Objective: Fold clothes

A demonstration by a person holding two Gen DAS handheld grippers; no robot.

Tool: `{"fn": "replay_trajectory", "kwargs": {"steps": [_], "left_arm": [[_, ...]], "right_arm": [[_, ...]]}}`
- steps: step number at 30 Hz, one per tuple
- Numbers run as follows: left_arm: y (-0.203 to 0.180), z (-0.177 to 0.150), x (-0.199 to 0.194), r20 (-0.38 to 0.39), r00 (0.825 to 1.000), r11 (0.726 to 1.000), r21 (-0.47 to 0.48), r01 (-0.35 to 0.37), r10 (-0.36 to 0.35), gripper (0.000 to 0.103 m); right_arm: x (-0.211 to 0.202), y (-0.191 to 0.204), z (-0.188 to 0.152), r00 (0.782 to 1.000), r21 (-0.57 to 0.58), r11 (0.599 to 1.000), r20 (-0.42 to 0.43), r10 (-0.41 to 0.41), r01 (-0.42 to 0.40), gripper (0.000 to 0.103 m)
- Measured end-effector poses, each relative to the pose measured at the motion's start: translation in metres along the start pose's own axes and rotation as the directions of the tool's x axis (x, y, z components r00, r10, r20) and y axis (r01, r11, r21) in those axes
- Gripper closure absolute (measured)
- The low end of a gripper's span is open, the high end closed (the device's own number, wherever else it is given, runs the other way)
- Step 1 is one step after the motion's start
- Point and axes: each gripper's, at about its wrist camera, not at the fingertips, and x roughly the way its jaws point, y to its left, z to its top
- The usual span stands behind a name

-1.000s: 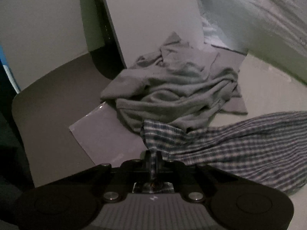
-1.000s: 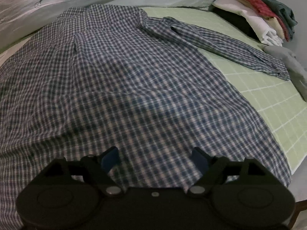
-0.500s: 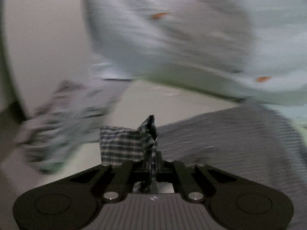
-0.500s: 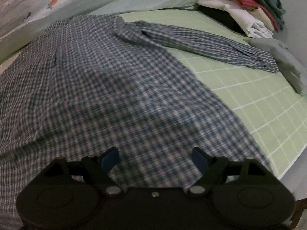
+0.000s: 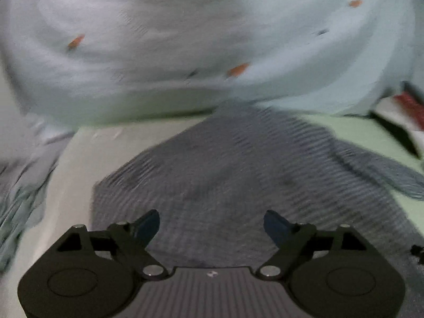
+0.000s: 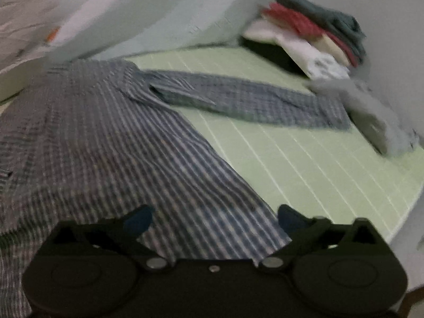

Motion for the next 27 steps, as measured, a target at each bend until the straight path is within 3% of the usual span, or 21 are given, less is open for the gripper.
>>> {"fn": "replay_trajectory", "kwargs": {"steps": [3, 8, 12, 17, 20, 24, 27], "left_arm": [[0.026, -0.008, 0.001, -0.06, 0.994, 0.994, -0.059, -0.095, 0.091, 0.014], [0.067, -0.027, -0.001, -0.117, 0.981, 0.98, -0.105, -0.17, 0.157, 0.011], [0.092, -0.043, 0.004, -0.169, 0.971, 0.976, -0.106, -0.188, 0.169, 0.011], [0.115, -0.057, 0.012, -0.221, 0.963, 0.979, -0.099, -0.178, 0.153, 0.011], [0.12, -0.061, 0.022, -0.241, 0.962, 0.984, -0.084, -0.154, 0.13, 0.011], [0.122, -0.065, 0.034, -0.26, 0.96, 0.992, -0.049, -0.117, 0.101, 0.011], [0.122, -0.067, 0.038, -0.265, 0.96, 0.996, -0.019, -0.093, 0.085, 0.011]], "right_arm": [[0.001, 0.029, 0.007, 0.998, -0.039, 0.998, 0.028, 0.054, -0.052, 0.0], [0.004, 0.078, 0.018, 0.987, -0.106, 0.985, 0.069, 0.145, -0.137, 0.0], [-0.005, 0.134, 0.02, 0.969, -0.168, 0.96, 0.069, 0.238, -0.224, 0.0], [-0.014, 0.206, 0.014, 0.933, -0.226, 0.909, -0.001, 0.36, -0.351, 0.0], [-0.019, 0.232, 0.008, 0.924, -0.211, 0.901, -0.018, 0.383, -0.378, 0.013], [-0.016, 0.257, 0.0, 0.91, -0.175, 0.893, -0.069, 0.408, -0.414, 0.041], [-0.007, 0.269, -0.007, 0.913, -0.145, 0.902, -0.107, 0.393, -0.406, 0.045]]}}
